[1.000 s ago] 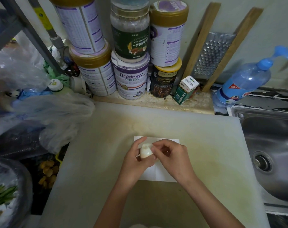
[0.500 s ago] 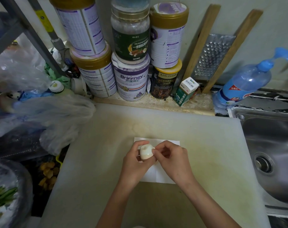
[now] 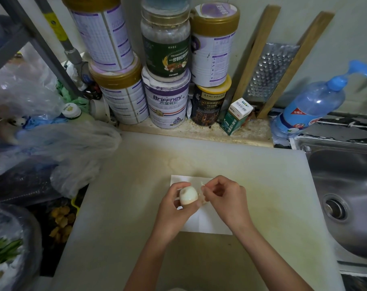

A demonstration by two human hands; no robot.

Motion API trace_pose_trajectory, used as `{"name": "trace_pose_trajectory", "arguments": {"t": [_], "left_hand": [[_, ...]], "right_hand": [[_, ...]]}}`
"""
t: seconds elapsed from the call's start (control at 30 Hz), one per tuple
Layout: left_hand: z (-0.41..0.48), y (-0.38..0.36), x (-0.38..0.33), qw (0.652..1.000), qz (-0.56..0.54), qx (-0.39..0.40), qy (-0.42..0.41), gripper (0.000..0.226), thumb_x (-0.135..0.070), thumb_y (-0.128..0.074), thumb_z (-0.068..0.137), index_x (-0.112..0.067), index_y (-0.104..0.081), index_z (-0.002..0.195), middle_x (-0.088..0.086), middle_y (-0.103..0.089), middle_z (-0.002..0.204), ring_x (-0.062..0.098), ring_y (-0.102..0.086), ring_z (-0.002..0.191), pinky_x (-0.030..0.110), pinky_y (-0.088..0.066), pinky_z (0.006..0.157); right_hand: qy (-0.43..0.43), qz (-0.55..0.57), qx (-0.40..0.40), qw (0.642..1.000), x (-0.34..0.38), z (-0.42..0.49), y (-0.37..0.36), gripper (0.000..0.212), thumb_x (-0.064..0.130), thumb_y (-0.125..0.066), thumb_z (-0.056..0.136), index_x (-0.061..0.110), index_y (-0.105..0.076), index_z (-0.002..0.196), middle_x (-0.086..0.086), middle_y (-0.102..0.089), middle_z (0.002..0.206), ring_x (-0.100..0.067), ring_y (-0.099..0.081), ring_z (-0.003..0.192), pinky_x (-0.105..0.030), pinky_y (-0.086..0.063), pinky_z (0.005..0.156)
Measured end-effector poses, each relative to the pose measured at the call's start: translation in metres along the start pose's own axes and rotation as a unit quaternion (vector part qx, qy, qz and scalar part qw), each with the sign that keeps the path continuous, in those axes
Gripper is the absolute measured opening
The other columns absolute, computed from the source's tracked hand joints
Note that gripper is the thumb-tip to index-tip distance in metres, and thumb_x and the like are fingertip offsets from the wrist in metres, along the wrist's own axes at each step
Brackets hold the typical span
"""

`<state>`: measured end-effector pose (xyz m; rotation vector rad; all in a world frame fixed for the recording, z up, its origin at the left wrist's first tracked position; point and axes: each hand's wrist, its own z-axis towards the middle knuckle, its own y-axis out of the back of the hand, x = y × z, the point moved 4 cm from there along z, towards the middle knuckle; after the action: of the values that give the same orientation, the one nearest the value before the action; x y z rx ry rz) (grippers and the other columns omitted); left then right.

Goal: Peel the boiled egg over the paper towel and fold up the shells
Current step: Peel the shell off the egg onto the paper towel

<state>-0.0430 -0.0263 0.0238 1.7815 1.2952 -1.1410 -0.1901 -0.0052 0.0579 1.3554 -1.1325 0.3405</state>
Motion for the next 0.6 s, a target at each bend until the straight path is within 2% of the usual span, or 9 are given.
{"name": "trace_pose_trajectory", "arguments": {"t": [0.1,0.17,0.27,0.33,0.37,0.43,0.5,0.6], "left_hand": [[-0.001,0.002,0.001,1.000,-0.016,0.002,0.012,0.044,-0.013,-0.080,0.071,-0.034,-0.060,0.104,-0.007,-0.064,0.101,0.012,-0.065,0.087,0.011,-0.049,0.066],[-0.001,0.004,0.001,1.000,-0.022,0.002,0.013,0.045,-0.015,-0.081,0.070,-0.034,-0.060,0.104,-0.006,-0.063,0.102,0.011,-0.064,0.086,0.012,-0.050,0.067],[0.000,0.006,0.000,0.999,-0.031,-0.007,0.013,0.047,-0.023,-0.084,0.064,-0.035,-0.060,0.102,-0.003,-0.064,0.102,0.016,-0.066,0.088,0.026,-0.056,0.075],[0.002,0.007,0.001,0.999,-0.036,-0.010,0.014,0.045,-0.016,-0.083,0.066,-0.032,-0.061,0.102,0.002,-0.065,0.102,0.022,-0.066,0.091,0.036,-0.057,0.079],[0.002,0.006,0.001,0.999,-0.034,-0.010,0.013,0.044,-0.012,-0.082,0.068,-0.032,-0.061,0.102,0.002,-0.066,0.102,0.023,-0.066,0.092,0.035,-0.058,0.078],[0.004,0.006,0.001,1.000,-0.010,-0.015,-0.001,0.044,-0.010,-0.082,0.069,-0.034,-0.061,0.101,-0.003,-0.067,0.098,0.019,-0.066,0.091,0.022,-0.055,0.071],[0.004,0.004,0.000,1.000,0.009,-0.025,-0.014,0.046,-0.012,-0.082,0.068,-0.034,-0.060,0.101,-0.007,-0.067,0.097,0.015,-0.066,0.090,0.013,-0.050,0.067],[0.004,0.003,0.000,0.998,0.028,-0.042,-0.026,0.049,-0.016,-0.084,0.065,-0.032,-0.058,0.103,-0.006,-0.066,0.099,0.012,-0.064,0.090,0.016,-0.051,0.070]], "right_hand": [[0.003,-0.049,0.016,0.999,-0.007,0.000,-0.004,0.012,0.016,-0.074,0.075,0.018,-0.065,0.066,0.013,-0.064,0.058,-0.005,-0.063,0.060,-0.025,-0.052,0.065],[0.012,-0.055,0.026,0.998,-0.009,-0.001,-0.006,0.010,0.016,-0.073,0.076,0.019,-0.068,0.068,0.014,-0.065,0.059,-0.003,-0.063,0.060,-0.021,-0.051,0.064],[0.033,-0.031,0.034,0.998,-0.005,-0.003,-0.007,0.011,0.015,-0.068,0.081,0.020,-0.073,0.073,0.016,-0.068,0.065,0.000,-0.063,0.064,-0.013,-0.049,0.064],[0.034,-0.010,0.049,0.998,-0.001,-0.005,-0.008,0.011,0.021,-0.066,0.084,0.020,-0.073,0.075,0.015,-0.070,0.070,0.001,-0.062,0.067,-0.015,-0.049,0.064],[0.026,0.000,0.067,0.997,0.001,-0.005,-0.010,0.010,0.025,-0.067,0.083,0.020,-0.073,0.078,0.014,-0.071,0.072,0.001,-0.063,0.069,-0.015,-0.049,0.065],[-0.002,0.017,0.100,0.995,0.002,-0.007,-0.013,0.012,0.031,-0.070,0.080,0.020,-0.072,0.085,0.012,-0.071,0.073,0.002,-0.063,0.070,-0.014,-0.050,0.067],[-0.025,0.025,0.101,0.994,0.002,-0.007,-0.014,0.016,0.032,-0.073,0.077,0.020,-0.071,0.086,0.012,-0.070,0.073,0.004,-0.064,0.069,-0.011,-0.049,0.067],[-0.026,0.032,0.082,0.996,0.004,-0.007,-0.013,0.012,0.028,-0.073,0.077,0.018,-0.072,0.084,0.012,-0.071,0.073,0.005,-0.064,0.068,-0.012,-0.050,0.067]]}}
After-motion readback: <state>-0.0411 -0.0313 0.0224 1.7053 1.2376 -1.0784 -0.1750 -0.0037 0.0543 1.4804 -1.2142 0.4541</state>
